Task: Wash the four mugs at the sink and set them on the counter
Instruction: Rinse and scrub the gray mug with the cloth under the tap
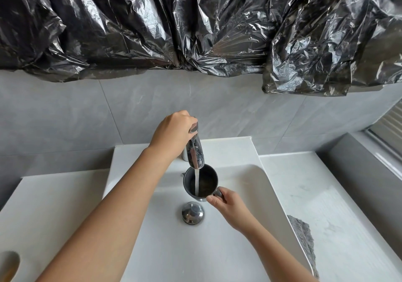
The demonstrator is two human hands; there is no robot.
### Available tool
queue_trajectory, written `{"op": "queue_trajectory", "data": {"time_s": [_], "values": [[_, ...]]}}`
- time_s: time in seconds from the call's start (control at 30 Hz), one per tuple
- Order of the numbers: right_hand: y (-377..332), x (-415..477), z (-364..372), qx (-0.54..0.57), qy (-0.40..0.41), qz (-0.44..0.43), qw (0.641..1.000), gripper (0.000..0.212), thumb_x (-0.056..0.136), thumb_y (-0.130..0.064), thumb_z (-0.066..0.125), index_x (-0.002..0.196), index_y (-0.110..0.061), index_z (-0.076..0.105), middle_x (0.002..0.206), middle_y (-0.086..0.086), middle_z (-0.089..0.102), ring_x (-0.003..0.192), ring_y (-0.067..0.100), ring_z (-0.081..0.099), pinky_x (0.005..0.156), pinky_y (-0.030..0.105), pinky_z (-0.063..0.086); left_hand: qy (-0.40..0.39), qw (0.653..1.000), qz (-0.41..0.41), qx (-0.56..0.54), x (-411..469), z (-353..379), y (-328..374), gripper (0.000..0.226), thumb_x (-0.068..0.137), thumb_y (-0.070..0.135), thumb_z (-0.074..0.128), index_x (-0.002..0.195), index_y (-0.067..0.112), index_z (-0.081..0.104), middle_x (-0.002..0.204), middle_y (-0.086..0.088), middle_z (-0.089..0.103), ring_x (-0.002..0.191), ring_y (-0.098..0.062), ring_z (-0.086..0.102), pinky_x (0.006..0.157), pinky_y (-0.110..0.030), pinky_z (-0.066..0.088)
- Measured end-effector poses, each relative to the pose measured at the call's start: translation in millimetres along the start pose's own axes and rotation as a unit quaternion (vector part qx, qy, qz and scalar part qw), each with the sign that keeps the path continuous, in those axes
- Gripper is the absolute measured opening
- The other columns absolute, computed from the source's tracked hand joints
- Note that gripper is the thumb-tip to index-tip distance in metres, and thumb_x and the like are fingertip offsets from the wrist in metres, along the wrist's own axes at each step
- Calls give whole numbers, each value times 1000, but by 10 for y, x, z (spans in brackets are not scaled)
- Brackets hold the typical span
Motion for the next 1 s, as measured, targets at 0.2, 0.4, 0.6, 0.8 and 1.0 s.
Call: {"op": "queue_trajectory", "data": {"time_s": [0.2,0.4,0.6,0.8,1.0], "values": [[1,-4,6,-3,3,1,1000,58,78,-62,61,70,-10,35,65,-11,24,64,12,22,58,29,19,-6,1000,-8,3,26,6,-24,37,86,16,67,64,17,38,80,-2,48,66,-27,45,60,-33,39],[19,-10,12,-12,-5,7,1000,46,90,-37,67,69,-18,31,59,-14,23,60,9,20,54,25,17,94,988,-61,-106,-345,-16,-63,39,84,7,65,122,11,57,118,-6,56,97,-25,58,85,-34,45],[-34,12,-44,-47,-6,-8,999,47,89,-31,70,71,-2,38,62,-10,24,57,6,21,52,23,19,65,988,128,-57,-1455,488,9,24,75,14,51,96,18,62,96,6,62,91,-18,60,80,-28,36],[-51,24,-2,-95,-37,-23,995,48,88,-22,73,63,-21,32,54,-12,32,54,6,26,52,21,23,-215,942,194,169,-1322,1247,-103,54,61,23,74,113,31,67,106,14,67,111,-8,58,109,-60,24],[-82,59,-51,-108,-15,-33,993,55,85,-22,75,61,-22,26,55,-11,30,56,7,28,53,22,24,-305,945,79,83,-1213,1441,19,33,87,7,45,116,20,55,116,-11,63,119,-36,48,99,-36,35]]}}
Point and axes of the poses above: each hand's wrist, its own x-axis towards the middle knuckle, its own z-axis out of the palm, y = z × x, the point moved 4 cm from there along x, towards the middle knuckle
